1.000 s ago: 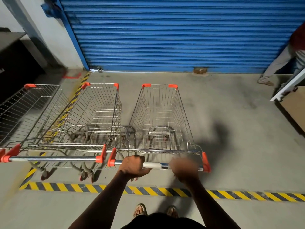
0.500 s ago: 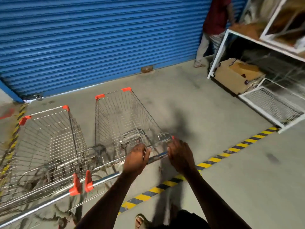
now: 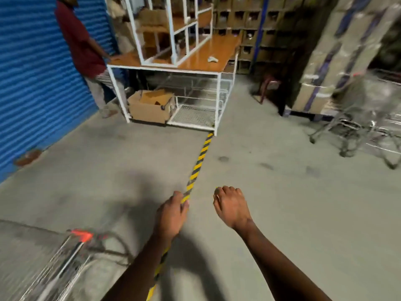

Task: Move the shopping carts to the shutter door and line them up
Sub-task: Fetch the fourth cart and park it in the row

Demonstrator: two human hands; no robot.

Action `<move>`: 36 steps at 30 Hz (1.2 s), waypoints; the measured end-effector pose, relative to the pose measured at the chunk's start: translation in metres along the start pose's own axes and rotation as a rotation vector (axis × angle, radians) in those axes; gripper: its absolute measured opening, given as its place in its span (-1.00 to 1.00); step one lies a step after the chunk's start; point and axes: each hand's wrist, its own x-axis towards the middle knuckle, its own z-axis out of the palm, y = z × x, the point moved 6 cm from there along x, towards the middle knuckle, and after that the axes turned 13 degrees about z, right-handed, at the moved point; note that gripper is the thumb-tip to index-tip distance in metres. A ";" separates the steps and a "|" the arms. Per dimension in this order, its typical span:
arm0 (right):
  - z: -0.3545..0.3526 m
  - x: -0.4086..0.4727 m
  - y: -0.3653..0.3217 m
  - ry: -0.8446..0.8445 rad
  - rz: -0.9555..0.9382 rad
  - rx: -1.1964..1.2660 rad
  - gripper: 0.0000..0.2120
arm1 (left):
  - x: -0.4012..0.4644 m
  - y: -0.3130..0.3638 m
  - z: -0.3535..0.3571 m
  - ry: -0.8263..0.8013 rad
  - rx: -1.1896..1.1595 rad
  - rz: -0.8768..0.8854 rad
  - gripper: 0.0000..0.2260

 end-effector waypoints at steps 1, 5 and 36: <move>-0.012 0.001 0.039 0.000 0.046 -0.020 -0.81 | 0.018 0.029 0.019 -0.030 -0.029 0.018 -0.78; -0.056 -0.003 0.195 0.000 0.228 -0.121 -0.82 | 0.075 0.157 0.094 -0.117 -0.143 0.121 -0.81; -0.253 0.033 0.960 0.219 1.108 -0.397 -0.81 | 0.424 0.920 0.506 -0.509 -0.372 1.035 -0.81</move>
